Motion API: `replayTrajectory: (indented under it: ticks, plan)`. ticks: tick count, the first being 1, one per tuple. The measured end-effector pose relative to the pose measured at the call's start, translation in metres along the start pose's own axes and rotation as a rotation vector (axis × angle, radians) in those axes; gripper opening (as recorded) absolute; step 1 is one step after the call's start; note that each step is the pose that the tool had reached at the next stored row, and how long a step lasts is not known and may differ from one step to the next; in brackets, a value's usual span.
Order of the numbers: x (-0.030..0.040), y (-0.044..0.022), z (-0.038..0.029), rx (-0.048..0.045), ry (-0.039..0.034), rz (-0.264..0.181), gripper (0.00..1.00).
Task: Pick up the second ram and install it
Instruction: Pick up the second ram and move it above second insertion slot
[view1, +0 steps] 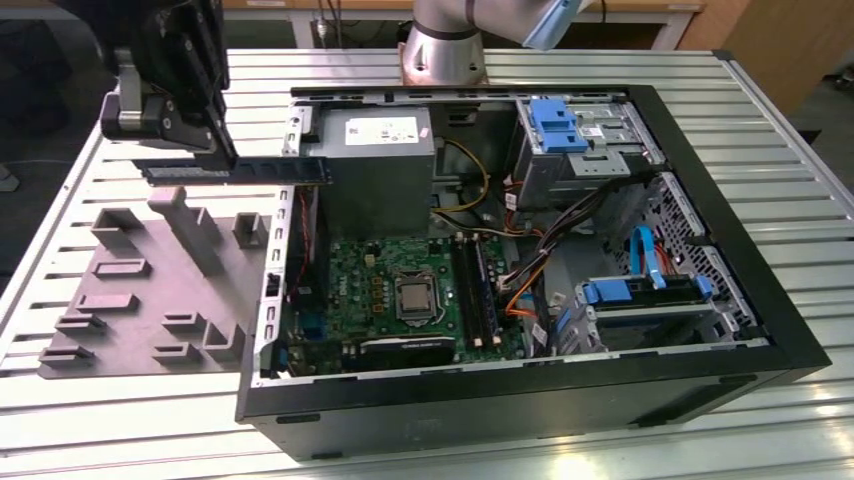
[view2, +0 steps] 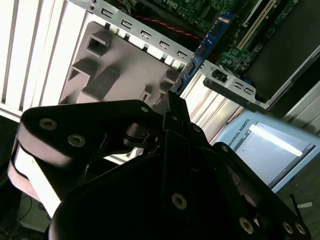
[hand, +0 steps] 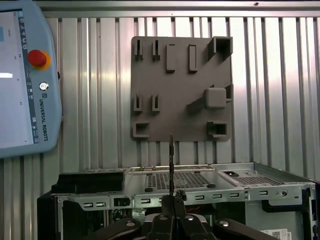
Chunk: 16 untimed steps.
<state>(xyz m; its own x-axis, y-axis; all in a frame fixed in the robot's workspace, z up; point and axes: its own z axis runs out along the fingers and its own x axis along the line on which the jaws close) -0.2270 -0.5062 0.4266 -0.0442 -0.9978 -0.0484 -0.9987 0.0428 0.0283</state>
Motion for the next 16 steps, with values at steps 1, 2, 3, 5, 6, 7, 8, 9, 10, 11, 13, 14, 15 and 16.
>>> replayTrajectory:
  ticks: [1,2,3,5,6,7,8,9,10,11,13,14,15,16]
  plan:
    - [-0.0001,-0.0015,0.0000,0.0001,-0.0001,0.000,0.11]
    - [-0.0001,-0.0030,0.0000,0.0001,-0.0001,0.000,0.11]
    - [-0.0002,-0.0046,0.0000,0.0001,-0.0001,0.000,0.11]
    - [-0.0003,-0.0076,-0.0001,0.0000,0.0000,0.000,0.11]
    - [-0.0004,-0.0092,-0.0001,0.0001,-0.0001,0.000,0.11]
    - [-0.0005,-0.0108,-0.0002,0.0001,-0.0001,0.000,0.11]
    - [-0.0006,-0.0125,-0.0003,0.0000,-0.0001,0.000,0.11]
    - [-0.0006,-0.0143,-0.0003,0.0001,0.0000,0.000,0.11]
    - [-0.0007,-0.0161,-0.0003,0.0001,-0.0001,0.000,0.11]
    - [-0.0008,-0.0179,-0.0004,0.0000,0.0000,0.000,0.11]
    - [-0.0009,-0.0215,-0.0004,0.0000,-0.0001,0.000,0.11]
    - [-0.0010,-0.0232,-0.0005,0.0001,0.0000,0.000,0.11]
    - [-0.0011,-0.0250,-0.0005,0.0000,0.0000,0.000,0.11]
    - [-0.0012,-0.0267,-0.0006,0.0000,-0.0001,0.000,0.11]
